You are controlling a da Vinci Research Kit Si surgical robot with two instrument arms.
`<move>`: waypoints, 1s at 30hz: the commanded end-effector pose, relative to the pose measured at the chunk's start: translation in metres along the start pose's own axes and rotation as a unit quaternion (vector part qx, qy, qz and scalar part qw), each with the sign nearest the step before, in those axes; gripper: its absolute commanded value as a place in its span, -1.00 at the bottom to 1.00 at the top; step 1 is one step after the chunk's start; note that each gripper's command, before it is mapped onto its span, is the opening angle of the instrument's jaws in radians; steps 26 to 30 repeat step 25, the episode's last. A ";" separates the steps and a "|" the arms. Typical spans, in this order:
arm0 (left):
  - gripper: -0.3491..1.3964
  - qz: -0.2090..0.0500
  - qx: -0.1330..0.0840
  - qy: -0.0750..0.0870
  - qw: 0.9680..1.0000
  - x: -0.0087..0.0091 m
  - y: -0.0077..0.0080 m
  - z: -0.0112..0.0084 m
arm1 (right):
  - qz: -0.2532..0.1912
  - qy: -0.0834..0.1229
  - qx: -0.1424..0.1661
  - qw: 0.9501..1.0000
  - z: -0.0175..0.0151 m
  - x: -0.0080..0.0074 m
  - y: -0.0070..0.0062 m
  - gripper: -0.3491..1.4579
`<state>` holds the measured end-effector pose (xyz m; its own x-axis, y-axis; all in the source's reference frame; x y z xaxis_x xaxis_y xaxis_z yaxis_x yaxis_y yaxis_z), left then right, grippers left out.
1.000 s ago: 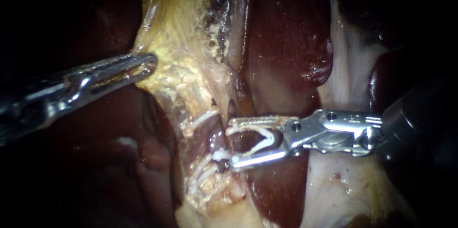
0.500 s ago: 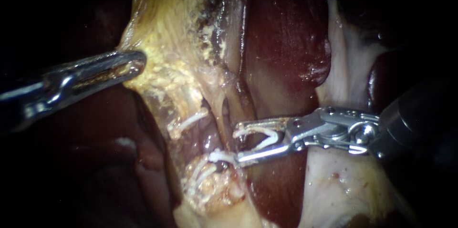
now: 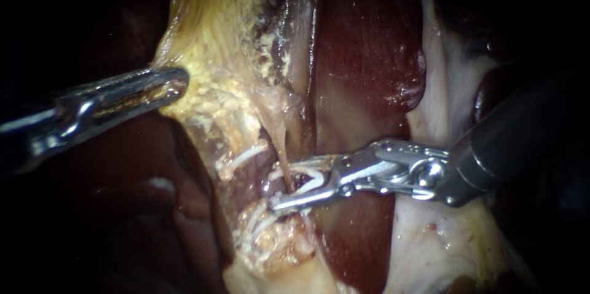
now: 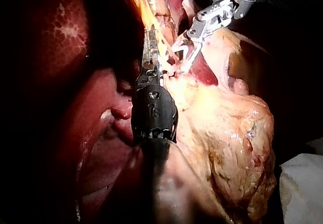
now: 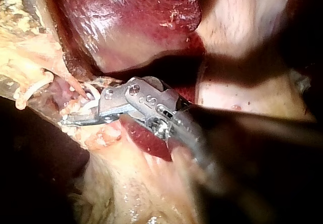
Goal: Clipping second clip right tube
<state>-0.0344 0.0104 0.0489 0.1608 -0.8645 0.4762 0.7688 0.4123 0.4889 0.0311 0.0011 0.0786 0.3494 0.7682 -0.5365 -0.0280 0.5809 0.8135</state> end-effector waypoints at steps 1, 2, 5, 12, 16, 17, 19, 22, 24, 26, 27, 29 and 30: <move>-1.00 0.000 0.000 0.000 1.000 0.0001 0.0000 0.0001 | 0.000 0.000 0.000 1.000 0.0000 0.0000 0.0000 -0.06; -1.00 0.000 0.000 0.000 1.000 0.0001 0.0000 0.0001 | 0.000 0.000 0.000 1.000 0.0000 0.0000 0.0000 -0.08; -1.00 0.000 -0.002 0.000 1.000 0.0001 0.0000 0.0001 | 0.000 -0.004 -0.005 1.000 -0.0005 -0.0001 0.0000 -0.45; -1.00 0.000 -0.003 -0.001 1.000 0.0002 0.0000 0.0001 | 0.028 -0.017 -0.048 0.998 -0.0015 -0.0004 0.0001 -1.00; -1.00 0.000 -0.003 -0.001 1.000 0.0002 0.0000 0.0001 | 0.033 -0.016 -0.048 0.998 -0.0014 -0.0005 0.0002 -1.00; -1.00 0.000 -0.003 -0.001 1.000 0.0002 0.0000 0.0001 | 0.033 -0.016 -0.048 0.998 -0.0014 -0.0005 0.0002 -1.00; -1.00 0.000 -0.004 -0.001 1.000 0.0002 0.0000 0.0002 | 0.033 -0.017 -0.047 0.998 -0.0013 -0.0005 0.0001 -1.00; -1.00 -0.001 -0.004 -0.001 1.000 0.0002 -0.0001 0.0002 | 0.033 -0.017 -0.045 0.998 -0.0013 -0.0005 0.0001 -1.00; -1.00 -0.001 -0.004 -0.001 1.000 0.0002 -0.0001 0.0002 | 0.033 -0.018 -0.044 0.998 -0.0013 -0.0005 0.0001 -1.00; -1.00 -0.001 -0.004 -0.001 1.000 0.0002 -0.0001 0.0002 | 0.033 -0.018 -0.043 0.998 -0.0013 -0.0005 0.0001 -1.00; -1.00 -0.001 -0.004 -0.001 1.000 0.0002 -0.0001 0.0002 | 0.033 -0.018 -0.043 0.998 -0.0013 -0.0005 0.0001 -1.00; -1.00 -0.001 -0.004 -0.001 1.000 0.0002 -0.0001 0.0002 | 0.033 -0.018 -0.043 0.998 -0.0013 -0.0005 0.0001 -1.00; -1.00 -0.001 -0.004 -0.001 1.000 0.0002 -0.0001 0.0002 | 0.033 -0.018 -0.043 0.998 -0.0013 -0.0005 0.0001 -1.00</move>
